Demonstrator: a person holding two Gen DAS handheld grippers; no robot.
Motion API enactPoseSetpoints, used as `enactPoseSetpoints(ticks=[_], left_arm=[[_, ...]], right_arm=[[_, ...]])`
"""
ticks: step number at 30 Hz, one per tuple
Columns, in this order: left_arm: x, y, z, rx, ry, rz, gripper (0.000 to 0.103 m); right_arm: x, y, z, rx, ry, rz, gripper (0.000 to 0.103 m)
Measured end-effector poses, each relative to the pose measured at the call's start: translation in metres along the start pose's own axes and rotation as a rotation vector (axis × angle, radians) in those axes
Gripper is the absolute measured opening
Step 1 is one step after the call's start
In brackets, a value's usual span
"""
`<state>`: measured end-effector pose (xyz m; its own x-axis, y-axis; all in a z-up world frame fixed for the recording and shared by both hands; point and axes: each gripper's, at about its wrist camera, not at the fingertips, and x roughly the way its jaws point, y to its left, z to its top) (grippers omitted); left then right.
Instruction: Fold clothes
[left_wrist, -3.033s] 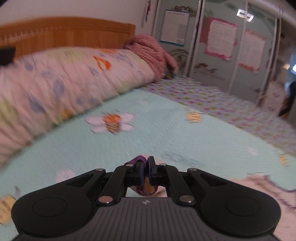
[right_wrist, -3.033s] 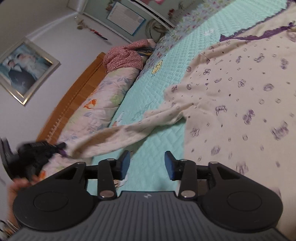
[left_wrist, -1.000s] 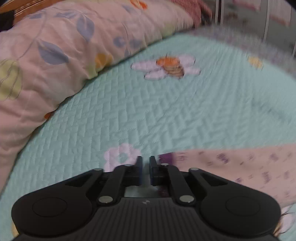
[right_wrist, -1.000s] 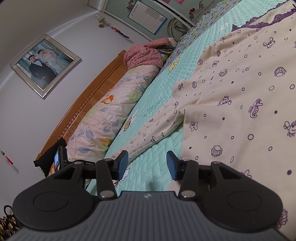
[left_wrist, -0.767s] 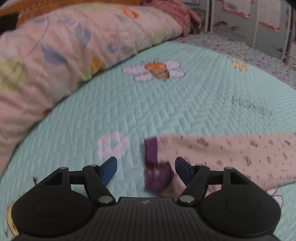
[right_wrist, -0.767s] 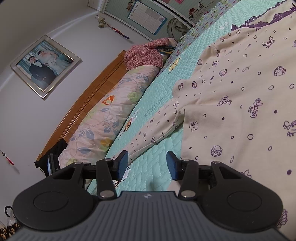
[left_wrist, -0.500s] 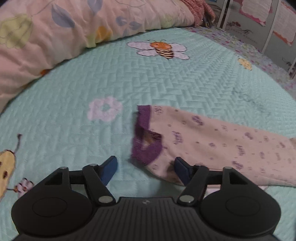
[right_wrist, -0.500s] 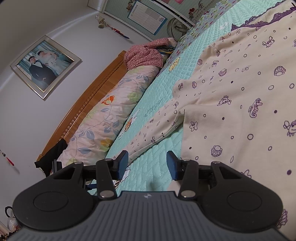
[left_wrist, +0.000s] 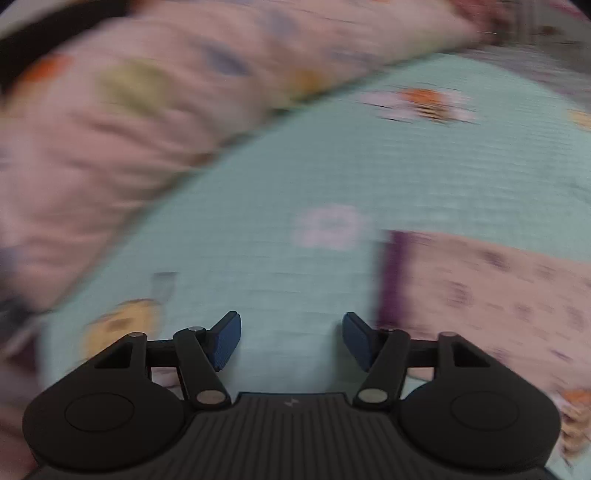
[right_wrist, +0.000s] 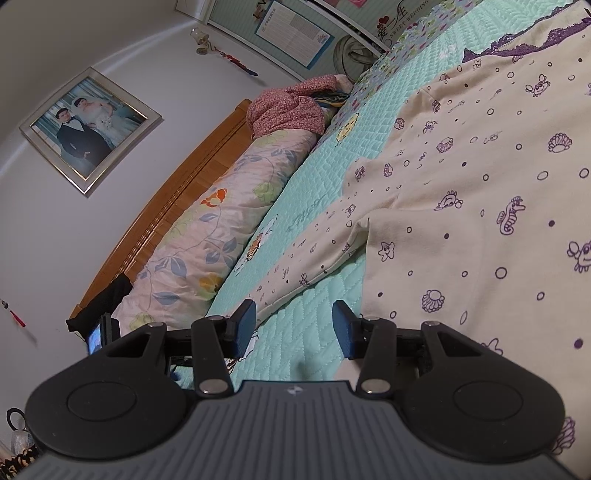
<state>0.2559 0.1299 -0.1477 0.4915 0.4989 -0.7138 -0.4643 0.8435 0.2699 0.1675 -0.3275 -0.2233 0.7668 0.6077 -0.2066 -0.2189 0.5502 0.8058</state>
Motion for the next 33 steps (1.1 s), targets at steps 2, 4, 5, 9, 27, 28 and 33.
enactPoseSetpoints(ticks=[2, 4, 5, 9, 27, 28, 33], left_arm=[[-0.031, -0.019, -0.003, 0.036, -0.090, -0.070, 0.061], [-0.068, -0.053, -0.006, 0.135, -0.188, -0.223, 0.061], [-0.085, -0.074, -0.008, 0.196, -0.222, -0.335, 0.063], [-0.130, -0.165, -0.011, 0.392, -0.208, -0.785, 0.063], [-0.091, -0.274, 0.024, 0.333, 0.008, -1.090, 0.010], [-0.099, -0.284, 0.021, 0.377, 0.035, -1.182, 0.014], [-0.096, -0.347, 0.000, 0.600, -0.081, -0.893, 0.014]], right_arm=[[-0.001, -0.001, 0.000, 0.009, -0.003, 0.009, 0.047], [-0.002, -0.002, 0.000, 0.017, -0.007, 0.018, 0.048], [-0.003, -0.002, 0.001, 0.022, -0.008, 0.022, 0.048], [-0.005, -0.004, 0.001, 0.039, -0.015, 0.040, 0.049], [-0.011, -0.017, 0.002, 0.143, -0.054, 0.107, 0.051], [-0.013, -0.018, 0.002, 0.157, -0.071, 0.112, 0.051], [-0.033, -0.021, 0.006, 0.158, -0.218, 0.084, 0.051]])
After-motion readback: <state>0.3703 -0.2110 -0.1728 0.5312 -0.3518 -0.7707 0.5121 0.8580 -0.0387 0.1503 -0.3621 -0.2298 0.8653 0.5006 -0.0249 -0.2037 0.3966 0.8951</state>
